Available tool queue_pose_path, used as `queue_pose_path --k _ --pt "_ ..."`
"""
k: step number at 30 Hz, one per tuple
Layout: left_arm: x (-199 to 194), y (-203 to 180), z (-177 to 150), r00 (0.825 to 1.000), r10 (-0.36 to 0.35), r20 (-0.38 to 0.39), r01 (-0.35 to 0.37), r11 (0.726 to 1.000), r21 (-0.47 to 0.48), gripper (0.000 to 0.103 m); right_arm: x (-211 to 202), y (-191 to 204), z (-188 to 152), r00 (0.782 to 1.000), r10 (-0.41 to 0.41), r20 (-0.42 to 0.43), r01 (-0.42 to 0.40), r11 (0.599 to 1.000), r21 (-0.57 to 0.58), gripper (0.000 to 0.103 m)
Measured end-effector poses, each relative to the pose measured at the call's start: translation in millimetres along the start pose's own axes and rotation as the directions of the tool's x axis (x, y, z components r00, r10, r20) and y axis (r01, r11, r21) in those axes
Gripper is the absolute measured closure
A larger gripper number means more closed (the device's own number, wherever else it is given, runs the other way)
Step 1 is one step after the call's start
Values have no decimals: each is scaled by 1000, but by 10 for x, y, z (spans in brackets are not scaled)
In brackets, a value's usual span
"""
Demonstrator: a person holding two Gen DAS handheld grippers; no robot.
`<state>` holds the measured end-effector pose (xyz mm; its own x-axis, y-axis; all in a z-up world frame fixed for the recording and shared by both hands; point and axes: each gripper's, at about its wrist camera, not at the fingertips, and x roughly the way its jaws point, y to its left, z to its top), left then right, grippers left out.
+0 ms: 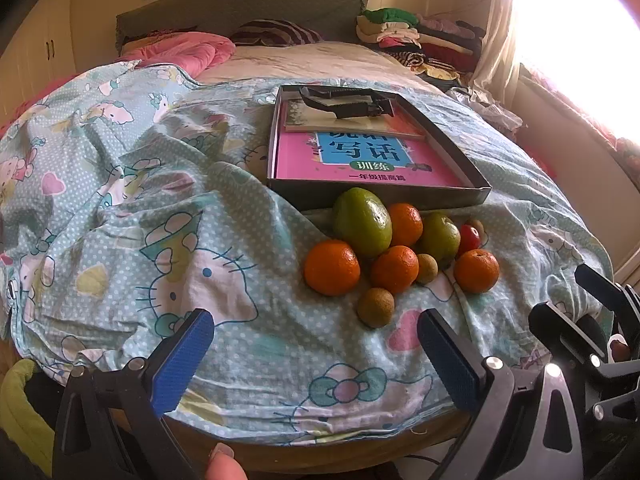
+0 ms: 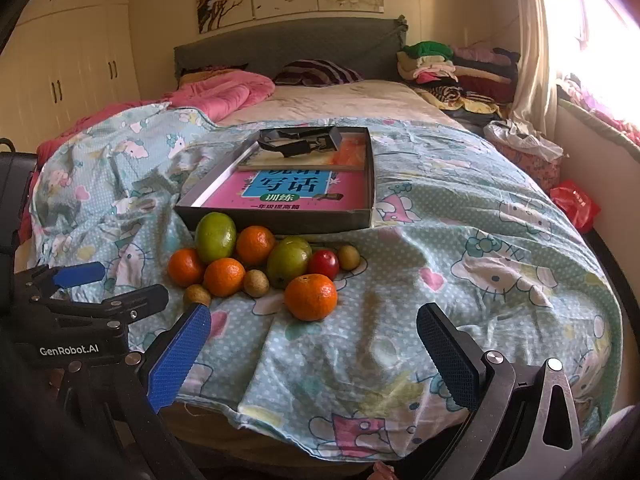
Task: Organize fruits
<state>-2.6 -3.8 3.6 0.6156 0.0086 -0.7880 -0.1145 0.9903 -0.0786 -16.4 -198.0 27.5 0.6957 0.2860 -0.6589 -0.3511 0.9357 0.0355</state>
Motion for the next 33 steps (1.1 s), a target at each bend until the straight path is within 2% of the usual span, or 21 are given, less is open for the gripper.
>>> queue_pose_path --k 33 --pt "-3 -29 -3 1000 7 5 -7 1000 6 1 9 -14 8 1000 -9 -3 9 1000 7 0"
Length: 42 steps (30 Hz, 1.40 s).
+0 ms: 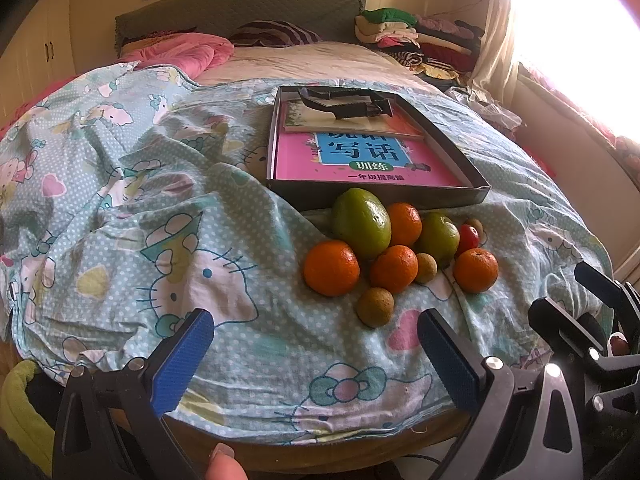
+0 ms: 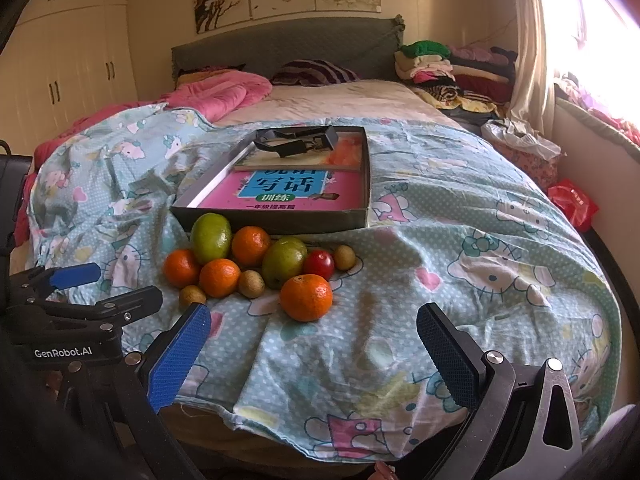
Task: Organize fruits
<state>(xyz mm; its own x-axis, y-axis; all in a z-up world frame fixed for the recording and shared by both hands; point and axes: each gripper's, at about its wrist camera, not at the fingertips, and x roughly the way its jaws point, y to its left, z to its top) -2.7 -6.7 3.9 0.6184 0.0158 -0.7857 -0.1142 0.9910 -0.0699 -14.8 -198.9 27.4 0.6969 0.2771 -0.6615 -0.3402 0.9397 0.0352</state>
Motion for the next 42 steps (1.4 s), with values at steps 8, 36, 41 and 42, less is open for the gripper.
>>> queue_pose_path --k 8,36,41,42 --pt "33 36 -17 1000 -9 -10 9 1000 -8 1 47 -59 -12 1000 -10 -10 10 1000 19 0" --pt "267 -156 1 981 -164 -104 171 983 66 49 952 -33 95 984 26 -175 -41 996 -82 40" --pt "339 -175 22 977 -172 -123 180 982 58 64 1017 -14 78 985 29 -173 -47 994 -102 45" --pt "351 -181 33 977 -174 -126 182 982 57 67 1021 -24 79 984 43 -173 -59 994 -94 48"
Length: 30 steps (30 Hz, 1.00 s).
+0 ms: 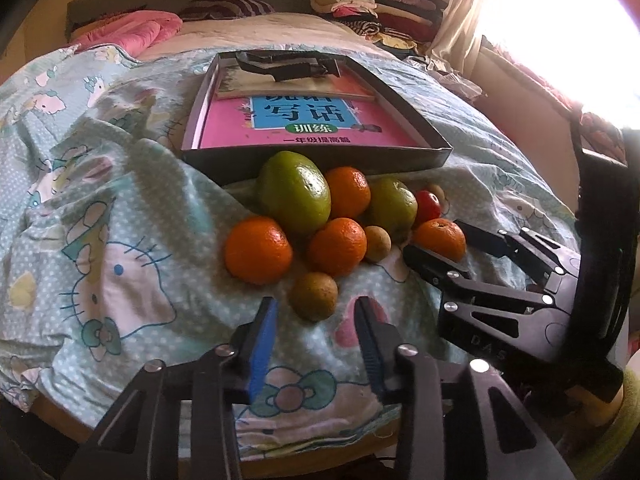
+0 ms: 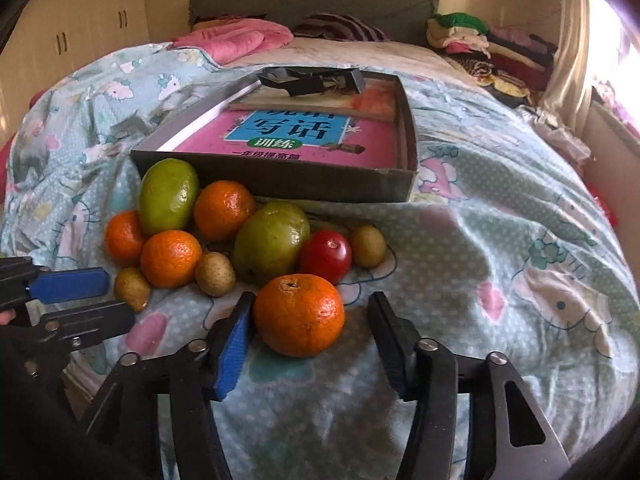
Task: Organize fruits
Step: 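Grasp a large orange with the right tool while the left tool grasps a small brown fruit, then carry both fruits onto the pink book in the tray and open both tools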
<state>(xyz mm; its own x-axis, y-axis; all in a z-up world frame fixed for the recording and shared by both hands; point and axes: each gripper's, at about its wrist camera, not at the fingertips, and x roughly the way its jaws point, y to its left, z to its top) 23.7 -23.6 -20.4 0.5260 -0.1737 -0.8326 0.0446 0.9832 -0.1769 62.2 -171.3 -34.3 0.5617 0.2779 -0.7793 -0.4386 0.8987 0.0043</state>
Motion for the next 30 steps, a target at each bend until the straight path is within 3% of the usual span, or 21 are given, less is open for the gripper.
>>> queue_pose_path --k 4,12,18,25,30 --pt "53 -30 54 1000 1 -5 -1 1000 -4 71 -13 -46 -11 999 48 8 -48 999 21 59" --pt "173 33 69 1000 -9 -19 9 999 -33 76 -68 -118 -19 996 90 28 -92 994 62 60" --pt "-31 87 88 999 -36 11 37 998 -43 76 -266 -184 8 992 106 70 -112 989 92 60" --pt "-286 213 418 994 -34 104 41 997 -69 76 -414 -202 238 987 105 125 -116 989 88 60" --pt "-208 341 692 993 -26 115 39 994 -105 76 -414 -219 465 982 112 151 -127 988 90 60"
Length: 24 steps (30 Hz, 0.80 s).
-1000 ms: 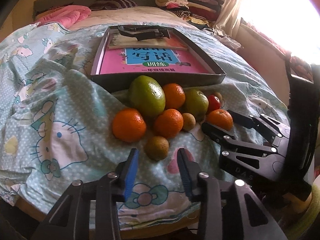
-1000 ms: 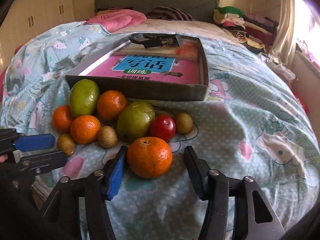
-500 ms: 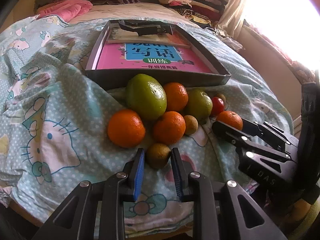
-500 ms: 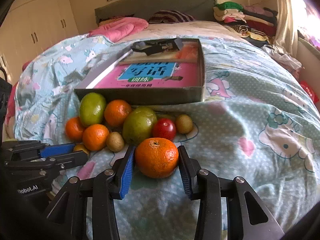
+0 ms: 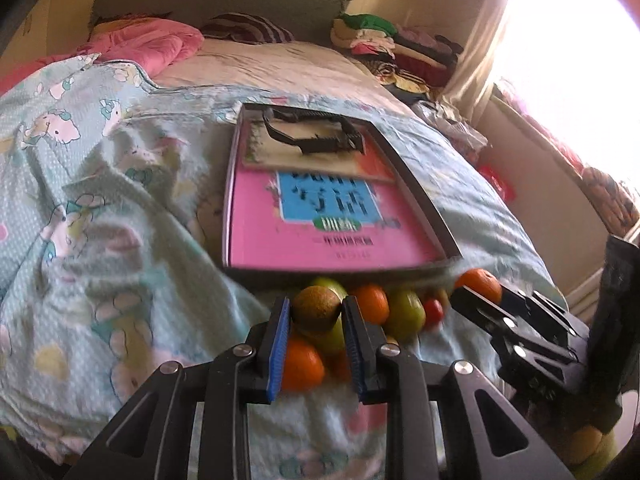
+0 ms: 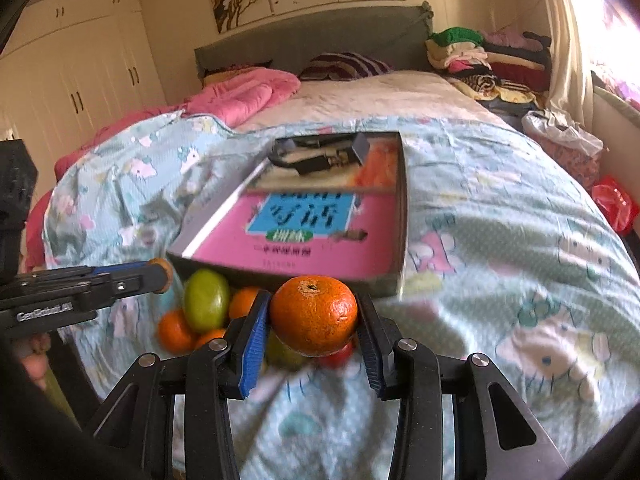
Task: Organize fruits
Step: 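Carry both fruits onto the pink book in the tray and open both tools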
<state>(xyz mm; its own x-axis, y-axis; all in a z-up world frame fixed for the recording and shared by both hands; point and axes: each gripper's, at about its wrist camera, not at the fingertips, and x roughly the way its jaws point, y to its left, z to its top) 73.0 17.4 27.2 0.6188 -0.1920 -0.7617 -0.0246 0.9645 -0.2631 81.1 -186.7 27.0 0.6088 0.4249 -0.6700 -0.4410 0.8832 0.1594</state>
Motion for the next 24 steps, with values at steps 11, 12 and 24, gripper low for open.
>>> queue_pose_path --k 11,12,24 --pt "447 94 446 1000 2 -10 -2 1000 -13 76 331 -4 314 1000 -5 -6 5 1000 10 60" --pt "477 84 466 1000 12 -7 -12 1000 -4 76 361 -10 329 1000 -8 -9 8 1000 10 60" --pt "839 80 473 998 22 -54 -18 997 74 76 685 -1 390 998 -39 -52 38 999 -24 60"
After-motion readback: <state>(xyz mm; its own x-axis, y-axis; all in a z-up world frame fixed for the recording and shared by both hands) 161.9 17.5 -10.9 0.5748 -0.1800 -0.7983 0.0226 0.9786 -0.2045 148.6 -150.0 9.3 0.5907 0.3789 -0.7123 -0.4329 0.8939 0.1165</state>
